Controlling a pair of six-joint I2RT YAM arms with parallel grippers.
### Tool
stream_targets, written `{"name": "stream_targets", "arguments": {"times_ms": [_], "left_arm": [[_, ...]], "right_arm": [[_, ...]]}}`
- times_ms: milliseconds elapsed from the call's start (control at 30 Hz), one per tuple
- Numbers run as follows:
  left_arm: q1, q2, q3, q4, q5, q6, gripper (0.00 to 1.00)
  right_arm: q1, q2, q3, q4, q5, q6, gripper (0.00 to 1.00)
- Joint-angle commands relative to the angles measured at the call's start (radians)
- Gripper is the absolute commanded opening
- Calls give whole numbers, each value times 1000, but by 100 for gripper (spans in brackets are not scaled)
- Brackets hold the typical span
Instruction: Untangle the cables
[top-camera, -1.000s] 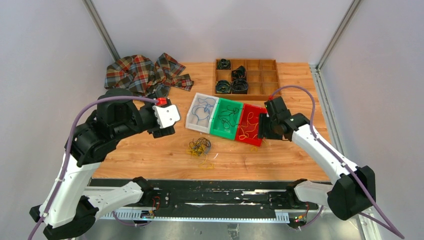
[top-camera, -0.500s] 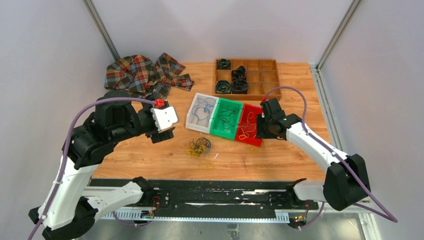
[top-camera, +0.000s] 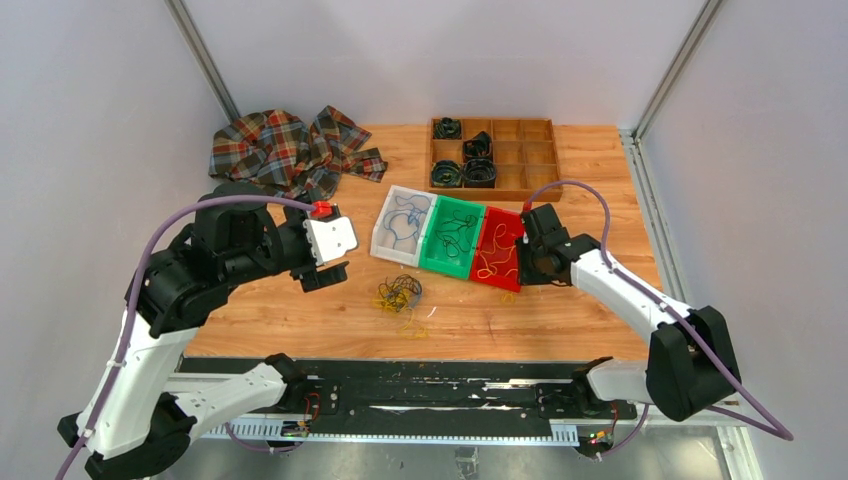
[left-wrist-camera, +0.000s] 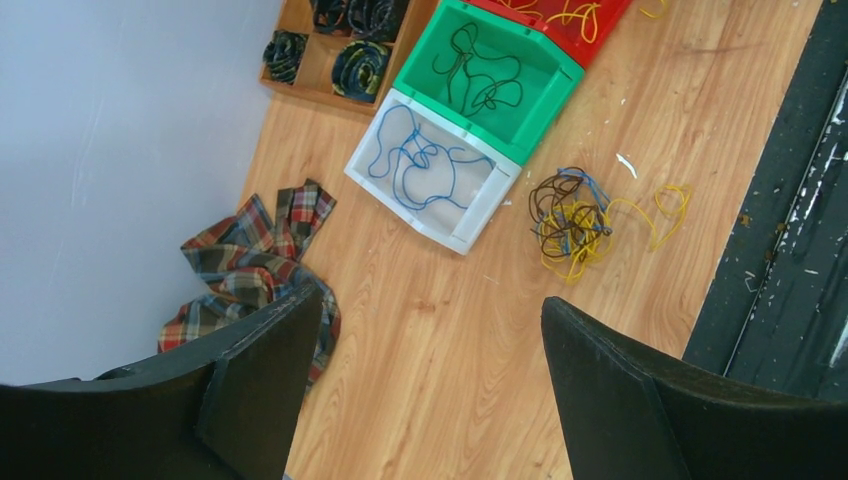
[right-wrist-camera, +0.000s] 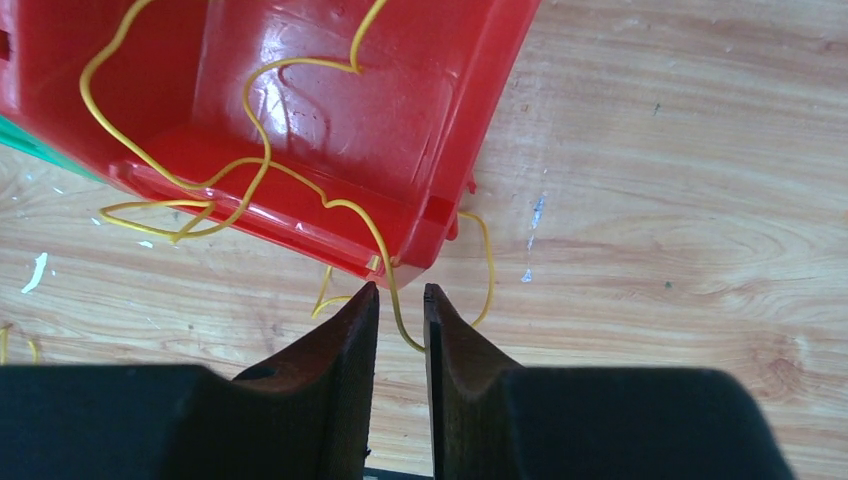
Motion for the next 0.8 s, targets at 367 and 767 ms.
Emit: {"name": "stream_targets", "arguments": {"times_ms": [367, 767], "left_arm": [[-7, -15, 36, -2, 21, -8, 85], [-7, -11, 44, -3, 28, -2, 85]], "right_arm": [[2, -115, 37, -55, -19, 67, 1], [2, 59, 286, -59, -96, 109, 1]]}}
